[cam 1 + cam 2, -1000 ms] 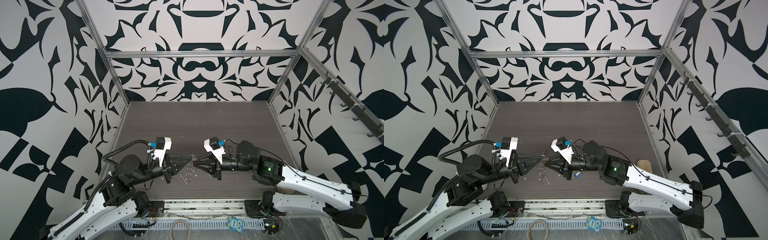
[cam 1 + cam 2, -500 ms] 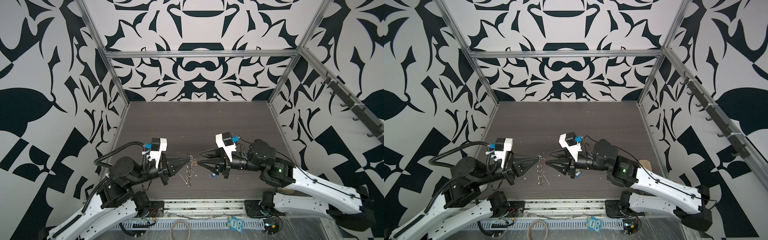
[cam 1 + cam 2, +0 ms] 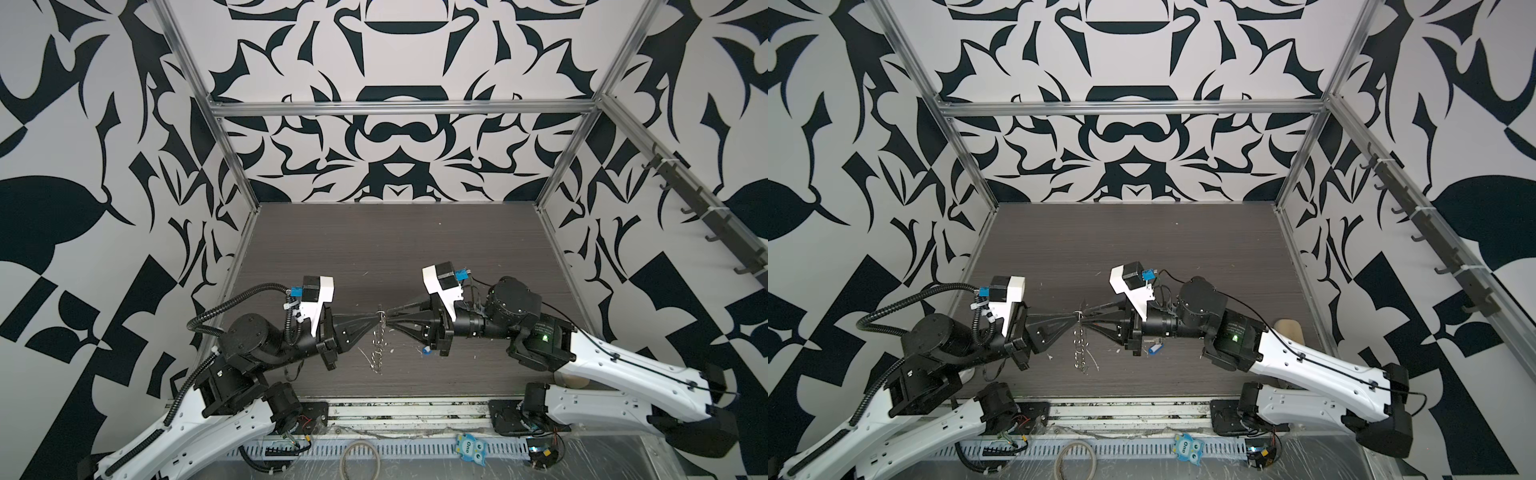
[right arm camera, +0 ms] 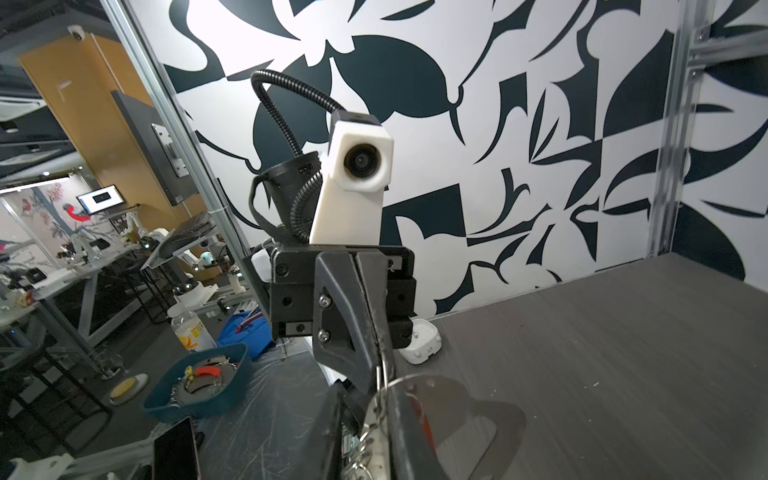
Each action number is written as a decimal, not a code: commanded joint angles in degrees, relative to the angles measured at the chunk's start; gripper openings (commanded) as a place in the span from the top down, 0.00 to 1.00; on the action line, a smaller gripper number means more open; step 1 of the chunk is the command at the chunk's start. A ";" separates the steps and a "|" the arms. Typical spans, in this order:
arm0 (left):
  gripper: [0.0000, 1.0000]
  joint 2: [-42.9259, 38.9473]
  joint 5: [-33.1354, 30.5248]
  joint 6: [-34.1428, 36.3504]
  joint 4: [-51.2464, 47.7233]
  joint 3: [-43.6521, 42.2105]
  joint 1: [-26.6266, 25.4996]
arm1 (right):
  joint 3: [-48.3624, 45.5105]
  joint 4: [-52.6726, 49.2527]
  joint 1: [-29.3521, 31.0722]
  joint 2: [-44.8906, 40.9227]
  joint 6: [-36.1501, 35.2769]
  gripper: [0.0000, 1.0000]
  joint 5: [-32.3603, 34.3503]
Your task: Remove the keys from the keyring
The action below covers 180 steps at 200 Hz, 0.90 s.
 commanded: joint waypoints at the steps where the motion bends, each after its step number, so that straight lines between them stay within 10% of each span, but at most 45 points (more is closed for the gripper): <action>1: 1.00 -0.84 0.38 -0.10 2.90 -0.55 0.05 | 0.60 3.07 0.24 0.22 0.48 0.80 -1.56; 96: 1.00 0.04 0.24 -0.80 -0.42 0.49 0.02 | 0.56 -1.54 0.16 -0.95 -0.24 1.00 -0.86; 127: 0.69 -0.54 -0.05 -0.64 -9.03 3.15 0.02 | 3.02 -12.75 -0.54 -2.86 -2.50 1.00 0.09; 180: 0.67 6.13 2.27 2.00 -24.60 12.04 0.04 | 10.98 -31.36 -2.68 0.17 -6.27 1.00 -4.75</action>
